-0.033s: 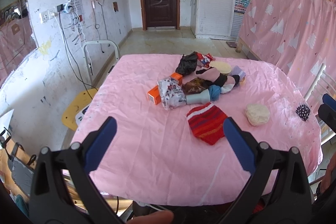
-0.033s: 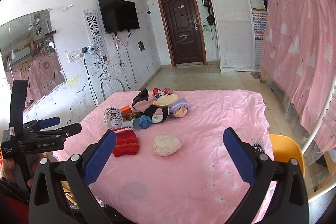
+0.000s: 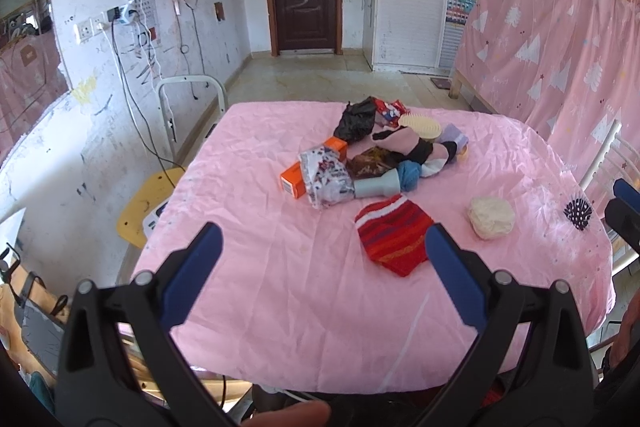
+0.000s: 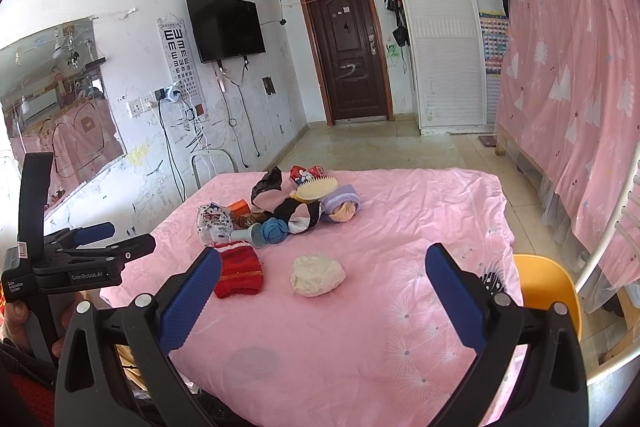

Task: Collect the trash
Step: 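Grasp the red striped knit hat with the left tool while the right tool grasps the cream ball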

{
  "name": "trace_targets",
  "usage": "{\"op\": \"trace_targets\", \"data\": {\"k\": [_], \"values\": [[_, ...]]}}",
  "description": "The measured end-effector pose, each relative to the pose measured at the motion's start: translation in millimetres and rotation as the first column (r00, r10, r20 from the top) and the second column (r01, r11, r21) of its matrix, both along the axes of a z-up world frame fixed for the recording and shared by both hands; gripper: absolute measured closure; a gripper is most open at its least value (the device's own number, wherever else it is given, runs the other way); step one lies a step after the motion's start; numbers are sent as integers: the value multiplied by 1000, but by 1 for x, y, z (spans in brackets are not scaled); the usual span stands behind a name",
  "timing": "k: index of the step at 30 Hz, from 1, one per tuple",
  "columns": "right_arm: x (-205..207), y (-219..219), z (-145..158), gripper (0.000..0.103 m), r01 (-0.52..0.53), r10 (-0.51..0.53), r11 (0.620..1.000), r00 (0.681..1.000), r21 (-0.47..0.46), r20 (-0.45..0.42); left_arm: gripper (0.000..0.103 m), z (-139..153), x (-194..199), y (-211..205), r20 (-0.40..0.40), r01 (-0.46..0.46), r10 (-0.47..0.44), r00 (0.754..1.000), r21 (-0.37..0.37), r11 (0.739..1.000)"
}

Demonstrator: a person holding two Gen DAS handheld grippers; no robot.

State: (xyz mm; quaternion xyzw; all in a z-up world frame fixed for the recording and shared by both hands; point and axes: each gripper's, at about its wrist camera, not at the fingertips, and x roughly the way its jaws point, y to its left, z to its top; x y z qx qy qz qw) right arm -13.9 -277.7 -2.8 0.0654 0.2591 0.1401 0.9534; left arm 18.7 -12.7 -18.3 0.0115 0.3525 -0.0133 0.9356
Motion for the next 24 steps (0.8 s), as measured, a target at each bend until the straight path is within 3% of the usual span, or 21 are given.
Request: {"op": "trace_targets", "data": {"k": [6, 12, 20, 24], "values": [[27, 0, -20, 11, 9, -10, 1000, 994, -8, -107, 6, -18, 21, -7, -80, 46, -46, 996, -4, 999], [53, 9, -46, 11, -36, 29, 999, 979, -31, -203, 6, -41, 45, -23, -172, 130, -132, 976, -23, 991], [85, 19, -62, 11, -90, 78, 996, 954, -28, -289, 6, -59, 77, -36, -229, 177, -184, 956, -48, 983], [102, 25, -70, 15, -102, 87, 994, 940, -28, -331, 21, -69, 92, -43, -263, 210, -217, 940, -56, 976]]}}
